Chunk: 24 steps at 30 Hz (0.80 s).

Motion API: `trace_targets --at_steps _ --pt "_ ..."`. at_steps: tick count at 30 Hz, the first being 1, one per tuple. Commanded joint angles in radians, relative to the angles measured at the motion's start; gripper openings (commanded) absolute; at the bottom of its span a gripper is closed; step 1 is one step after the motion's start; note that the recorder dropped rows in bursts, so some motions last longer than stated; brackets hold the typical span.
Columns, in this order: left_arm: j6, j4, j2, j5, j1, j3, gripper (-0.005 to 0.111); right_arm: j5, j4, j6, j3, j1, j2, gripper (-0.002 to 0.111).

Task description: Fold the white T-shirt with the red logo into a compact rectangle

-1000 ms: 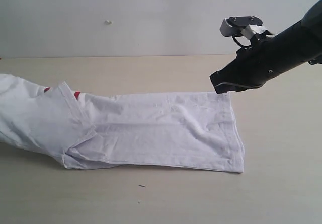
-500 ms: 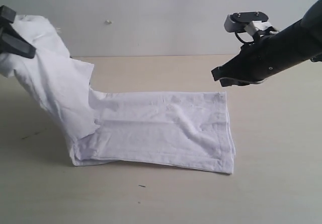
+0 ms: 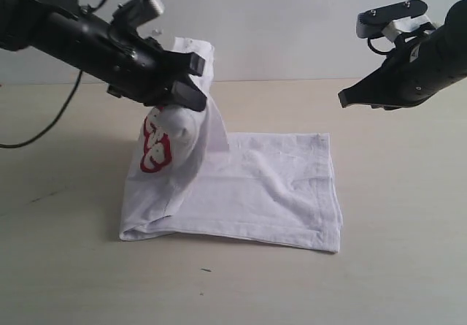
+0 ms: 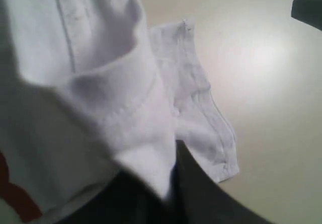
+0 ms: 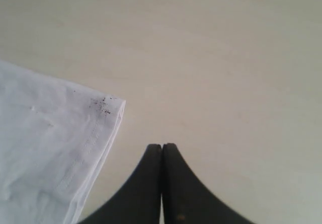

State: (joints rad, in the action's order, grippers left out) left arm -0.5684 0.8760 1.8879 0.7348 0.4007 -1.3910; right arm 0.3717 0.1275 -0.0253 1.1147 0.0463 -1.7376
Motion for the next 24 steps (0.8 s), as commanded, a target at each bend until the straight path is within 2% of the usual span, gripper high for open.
trace_targets --at_steps 1,4,5,7,13,18,24 --pt "-0.066 0.146 0.063 -0.100 0.068 -0.008 0.030 -0.004 0.014 -0.011 -0.001 -0.003 0.007 0.000" --pt "-0.178 0.241 0.085 -0.088 0.078 -0.019 0.070 -0.002 0.014 -0.011 -0.001 -0.003 0.007 0.000" --pt "-0.207 0.247 0.088 -0.072 0.078 -0.027 0.075 -0.002 0.014 -0.011 -0.001 -0.003 0.007 0.000" --pt "-0.210 0.238 0.088 -0.020 0.076 -0.049 0.071 -0.002 0.014 -0.011 -0.001 -0.003 0.007 0.000" --pt "-0.208 0.183 0.071 0.085 0.035 -0.098 0.045 0.000 0.014 -0.011 -0.001 -0.003 0.007 0.000" --pt "-0.161 0.073 0.073 0.111 0.006 -0.098 0.044 0.017 -0.030 -0.003 -0.001 -0.001 0.007 0.000" --pt "-0.061 -0.141 0.079 0.114 0.006 -0.098 0.044 0.118 -0.341 0.156 -0.001 -0.001 -0.023 0.000"
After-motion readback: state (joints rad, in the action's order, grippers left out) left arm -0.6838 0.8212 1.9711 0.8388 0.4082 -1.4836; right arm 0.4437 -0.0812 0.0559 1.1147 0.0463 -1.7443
